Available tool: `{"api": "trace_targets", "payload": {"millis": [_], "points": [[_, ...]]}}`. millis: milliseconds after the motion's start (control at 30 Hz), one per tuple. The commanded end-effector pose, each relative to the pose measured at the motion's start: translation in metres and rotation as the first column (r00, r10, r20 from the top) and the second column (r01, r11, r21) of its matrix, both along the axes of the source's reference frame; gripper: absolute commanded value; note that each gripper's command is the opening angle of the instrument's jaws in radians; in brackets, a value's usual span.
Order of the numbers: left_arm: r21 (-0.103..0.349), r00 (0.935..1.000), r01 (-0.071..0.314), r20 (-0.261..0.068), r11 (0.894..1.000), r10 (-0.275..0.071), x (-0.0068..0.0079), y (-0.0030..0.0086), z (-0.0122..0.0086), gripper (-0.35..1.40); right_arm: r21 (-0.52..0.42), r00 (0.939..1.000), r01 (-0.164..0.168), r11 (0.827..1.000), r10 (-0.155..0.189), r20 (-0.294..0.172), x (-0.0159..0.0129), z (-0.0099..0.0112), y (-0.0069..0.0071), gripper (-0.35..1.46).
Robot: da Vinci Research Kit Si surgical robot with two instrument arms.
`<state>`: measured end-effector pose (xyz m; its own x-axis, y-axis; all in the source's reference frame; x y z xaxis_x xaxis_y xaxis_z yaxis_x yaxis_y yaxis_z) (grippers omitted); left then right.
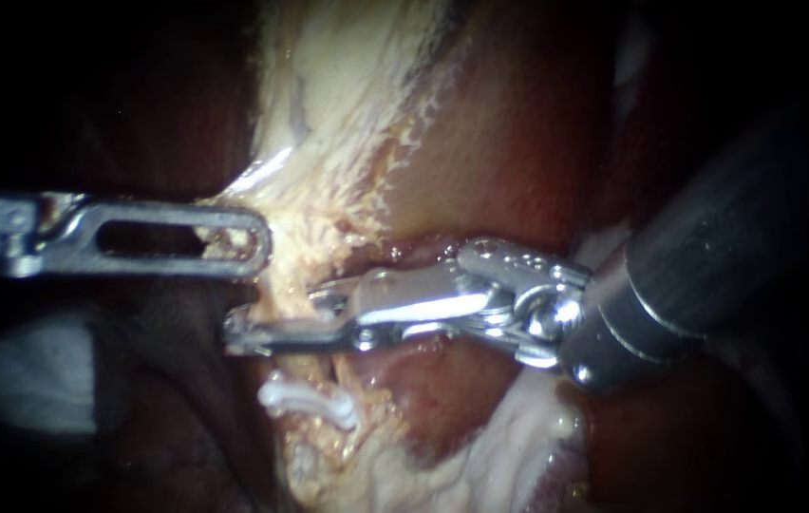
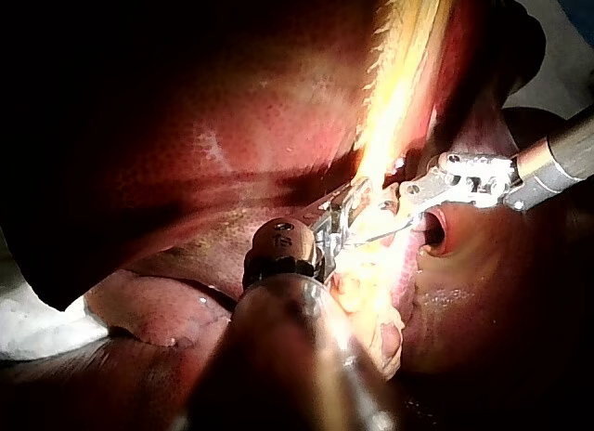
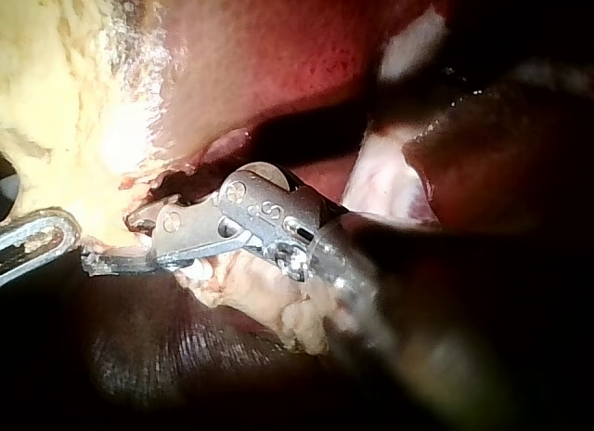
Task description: Going back third clip left tube
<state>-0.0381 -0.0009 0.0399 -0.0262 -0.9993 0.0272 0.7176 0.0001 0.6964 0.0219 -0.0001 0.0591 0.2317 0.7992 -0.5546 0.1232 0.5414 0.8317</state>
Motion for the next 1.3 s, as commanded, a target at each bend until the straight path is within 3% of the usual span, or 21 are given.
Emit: {"api": "trace_targets", "payload": {"millis": [33,233,367,467,533,733,1000,1167,1300], "points": [[0.000,1.0000,0.001,-0.001,1.000,-0.001,0.0000,0.0000,0.0000,-0.35,0.000,1.0000,0.001,1.000,-0.001,-0.001,0.0000,-0.0002,0.0000,-0.35],[0.000,1.0000,0.001,-0.001,1.000,-0.001,0.0000,0.0000,0.0000,-0.35,0.001,1.0000,0.001,1.000,-0.001,-0.001,-0.0001,-0.0002,0.0001,-0.35],[0.000,1.0000,0.001,-0.001,1.000,-0.001,0.0000,0.0000,-0.0001,-0.35,-0.010,1.0000,0.003,1.000,-0.003,-0.003,0.0002,-0.0003,0.0002,0.36],[0.000,1.0000,0.001,-0.001,1.000,-0.001,-0.0001,-0.0001,-0.0001,-0.35,-0.031,0.9993,-0.020,0.999,0.019,-0.031,0.0010,-0.0003,0.0003,0.53],[0.000,1.0000,0.002,-0.002,1.000,-0.002,-0.0001,-0.0001,-0.0002,-0.35,-0.055,0.9982,-0.036,0.998,0.033,-0.050,0.0017,-0.0001,0.0004,0.56],[0.000,1.0000,0.004,-0.003,1.000,-0.004,-0.0004,-0.0004,-0.0007,-0.35,-0.139,0.9968,-0.066,0.988,0.060,-0.052,0.0024,0.0009,0.0009,0.60],[0.003,1.0000,0.002,0.000,1.000,-0.002,-0.0005,-0.0006,-0.0010,-0.35,-0.187,0.9959,-0.079,0.979,0.070,-0.057,0.0016,0.0020,0.0015,0.60],[0.003,1.0000,-0.001,0.002,1.000,0.001,0.0000,-0.0004,-0.0007,-0.35,-0.215,0.9958,-0.072,0.974,0.058,-0.071,-0.0006,0.0012,0.0008,0.60],[0.005,1.0000,-0.005,0.006,1.000,0.005,0.0003,-0.0003,-0.0005,-0.35,-0.283,0.9948,-0.071,0.957,0.047,-0.090,-0.0038,0.0007,0.0002,0.60]]}}
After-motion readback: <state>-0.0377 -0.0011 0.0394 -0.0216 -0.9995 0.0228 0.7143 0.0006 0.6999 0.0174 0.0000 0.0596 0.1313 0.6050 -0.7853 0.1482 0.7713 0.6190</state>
